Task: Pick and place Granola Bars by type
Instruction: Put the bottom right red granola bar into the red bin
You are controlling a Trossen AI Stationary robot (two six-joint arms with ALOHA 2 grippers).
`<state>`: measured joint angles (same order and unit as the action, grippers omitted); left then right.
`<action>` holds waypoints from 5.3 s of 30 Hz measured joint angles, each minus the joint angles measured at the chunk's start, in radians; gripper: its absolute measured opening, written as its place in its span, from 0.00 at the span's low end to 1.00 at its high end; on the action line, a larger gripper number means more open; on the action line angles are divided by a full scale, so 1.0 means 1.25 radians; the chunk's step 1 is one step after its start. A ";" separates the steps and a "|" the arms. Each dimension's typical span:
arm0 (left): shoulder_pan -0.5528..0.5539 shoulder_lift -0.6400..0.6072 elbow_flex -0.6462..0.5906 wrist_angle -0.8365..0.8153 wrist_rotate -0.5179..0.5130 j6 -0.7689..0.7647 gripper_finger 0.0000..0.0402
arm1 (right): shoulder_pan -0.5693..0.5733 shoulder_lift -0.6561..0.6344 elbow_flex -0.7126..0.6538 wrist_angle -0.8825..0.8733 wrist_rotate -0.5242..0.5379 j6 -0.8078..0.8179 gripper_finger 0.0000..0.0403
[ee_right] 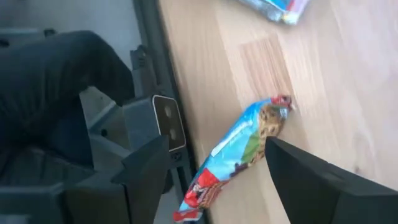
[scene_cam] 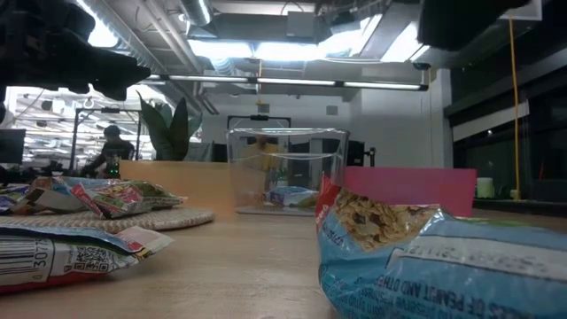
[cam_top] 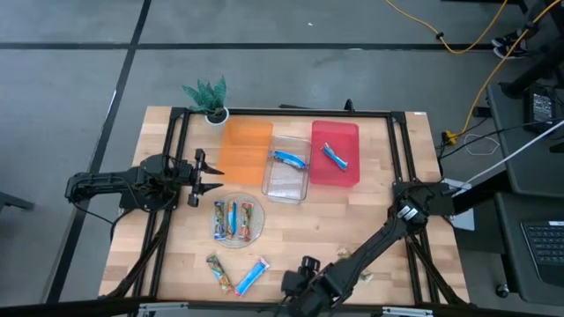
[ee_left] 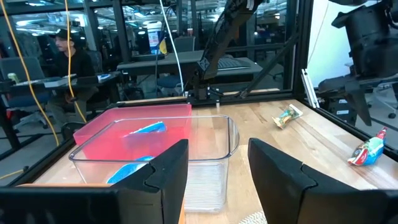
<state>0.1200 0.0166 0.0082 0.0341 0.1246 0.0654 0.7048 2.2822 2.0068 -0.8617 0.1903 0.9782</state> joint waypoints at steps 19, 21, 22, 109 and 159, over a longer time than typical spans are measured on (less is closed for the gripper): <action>0.000 0.000 0.000 0.000 0.000 0.000 0.41 | 0.028 0.050 0.000 -0.080 -0.070 0.211 0.67; 0.000 0.000 0.000 0.000 0.000 0.000 0.40 | 0.034 0.050 0.000 -0.078 -0.071 0.226 0.67; 0.000 0.000 0.000 0.000 0.000 0.000 0.40 | 0.036 0.050 0.000 -0.074 -0.071 0.237 0.67; 0.000 0.000 0.000 0.000 0.000 0.000 0.41 | -0.290 -0.334 0.170 -0.567 0.323 -0.156 0.11; 0.000 0.000 0.000 0.000 0.000 0.000 0.41 | -1.029 -0.574 -0.801 0.100 -0.104 -0.644 0.11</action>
<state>0.1196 0.0170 0.0082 0.0345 0.1249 0.0658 -0.5816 1.5646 1.0060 -0.7367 0.0597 0.1730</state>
